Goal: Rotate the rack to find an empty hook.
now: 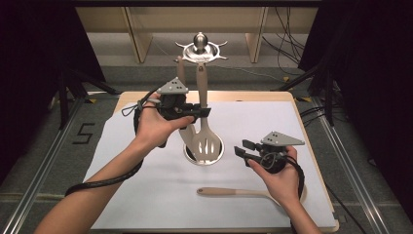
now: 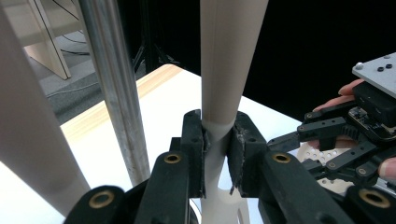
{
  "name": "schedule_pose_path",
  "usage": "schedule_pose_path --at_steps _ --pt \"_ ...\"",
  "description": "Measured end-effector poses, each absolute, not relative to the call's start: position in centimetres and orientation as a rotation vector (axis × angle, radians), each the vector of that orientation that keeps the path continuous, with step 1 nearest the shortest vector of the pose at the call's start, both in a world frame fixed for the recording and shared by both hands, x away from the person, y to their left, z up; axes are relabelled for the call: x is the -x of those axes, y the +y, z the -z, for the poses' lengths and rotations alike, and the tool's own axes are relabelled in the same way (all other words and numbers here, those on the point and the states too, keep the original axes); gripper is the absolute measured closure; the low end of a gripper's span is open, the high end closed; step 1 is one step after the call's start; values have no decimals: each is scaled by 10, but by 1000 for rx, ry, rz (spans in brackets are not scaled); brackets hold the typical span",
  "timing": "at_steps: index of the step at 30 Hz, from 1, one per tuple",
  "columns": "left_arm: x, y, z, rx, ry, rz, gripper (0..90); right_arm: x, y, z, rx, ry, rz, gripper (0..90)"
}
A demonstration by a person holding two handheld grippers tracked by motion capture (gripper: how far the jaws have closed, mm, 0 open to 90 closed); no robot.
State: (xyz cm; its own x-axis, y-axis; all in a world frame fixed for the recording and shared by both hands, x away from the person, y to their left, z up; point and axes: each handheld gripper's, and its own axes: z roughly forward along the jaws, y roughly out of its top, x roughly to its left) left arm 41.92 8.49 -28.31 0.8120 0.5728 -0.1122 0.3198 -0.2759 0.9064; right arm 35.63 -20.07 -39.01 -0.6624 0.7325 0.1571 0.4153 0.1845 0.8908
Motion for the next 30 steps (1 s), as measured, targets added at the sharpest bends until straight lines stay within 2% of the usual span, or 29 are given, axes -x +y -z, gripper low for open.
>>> schedule_pose_path --at_steps 7,12,22,30 --pt "-421 88 285 -1887 629 -317 764 -358 -201 391 -1086 2161 -1464 579" --pt "-418 90 287 -1866 656 -319 749 -358 -201 393 -1082 2157 -1466 578" --pt "-405 105 286 -1835 591 -339 578 -359 -203 395 -1068 2163 -1459 575" --pt "-395 121 285 -1806 583 -369 514 -358 -208 396 -1116 2170 -1429 573"
